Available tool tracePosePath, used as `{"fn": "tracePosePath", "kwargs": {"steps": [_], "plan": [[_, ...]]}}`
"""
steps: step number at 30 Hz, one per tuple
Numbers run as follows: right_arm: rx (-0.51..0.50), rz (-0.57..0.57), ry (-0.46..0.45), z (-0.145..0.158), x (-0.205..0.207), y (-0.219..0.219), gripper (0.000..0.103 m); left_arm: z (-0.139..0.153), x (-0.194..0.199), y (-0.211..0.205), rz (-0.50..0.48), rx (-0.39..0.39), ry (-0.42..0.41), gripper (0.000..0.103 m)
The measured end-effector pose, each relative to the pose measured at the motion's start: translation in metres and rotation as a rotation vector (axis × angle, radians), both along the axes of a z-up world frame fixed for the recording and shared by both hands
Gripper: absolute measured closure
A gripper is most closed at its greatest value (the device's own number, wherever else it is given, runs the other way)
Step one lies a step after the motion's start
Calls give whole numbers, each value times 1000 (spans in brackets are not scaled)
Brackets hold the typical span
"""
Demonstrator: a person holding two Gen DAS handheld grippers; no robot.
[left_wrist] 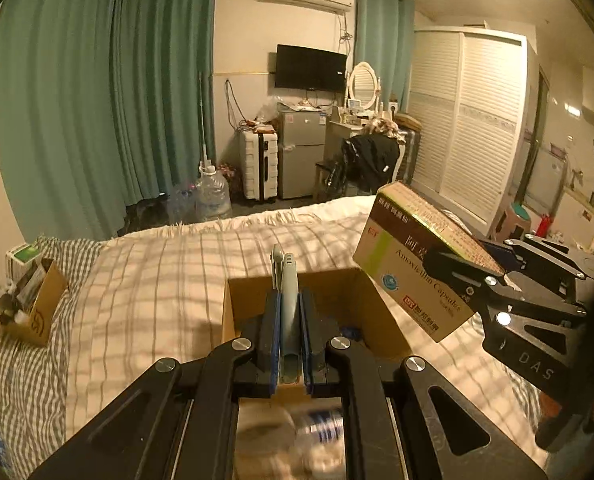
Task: Organize objects
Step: 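Carry pliers and medicine box over the cardboard box while releasing both inside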
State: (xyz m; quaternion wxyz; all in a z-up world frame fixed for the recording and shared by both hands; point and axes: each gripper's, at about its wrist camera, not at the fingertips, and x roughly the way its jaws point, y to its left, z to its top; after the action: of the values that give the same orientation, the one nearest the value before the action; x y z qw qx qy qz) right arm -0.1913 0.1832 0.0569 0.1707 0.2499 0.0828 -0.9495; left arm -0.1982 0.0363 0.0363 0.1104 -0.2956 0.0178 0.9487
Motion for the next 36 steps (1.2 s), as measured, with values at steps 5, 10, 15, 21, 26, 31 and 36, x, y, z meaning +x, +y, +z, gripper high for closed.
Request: {"fn": "tracePosePath", "kwargs": {"steps": [5, 10, 15, 21, 26, 31, 36], "plan": [[6, -41, -6, 1, -46, -6, 74, -13, -44, 4, 21, 4, -52, 95], [5, -65, -54, -20, -87, -10, 74, -41, -74, 10, 27, 1, -93, 95], [13, -75, -127, -60, -114, -10, 74, -70, -92, 11, 23, -19, -138, 95], [18, -85, -194, -101, -126, -3, 74, -101, -105, 8, 15, -16, -206, 95], [-5, -89, -202, -106, -124, 0, 73, -110, -106, 5, 9, 2, -239, 93], [-20, -112, -137, -77, -104, 4, 43, -92, -92, 4, -17, -6, -228, 82], [2, -117, -63, -33, -60, 3, 31, -56, -56, -11, 26, 28, -167, 33]]}}
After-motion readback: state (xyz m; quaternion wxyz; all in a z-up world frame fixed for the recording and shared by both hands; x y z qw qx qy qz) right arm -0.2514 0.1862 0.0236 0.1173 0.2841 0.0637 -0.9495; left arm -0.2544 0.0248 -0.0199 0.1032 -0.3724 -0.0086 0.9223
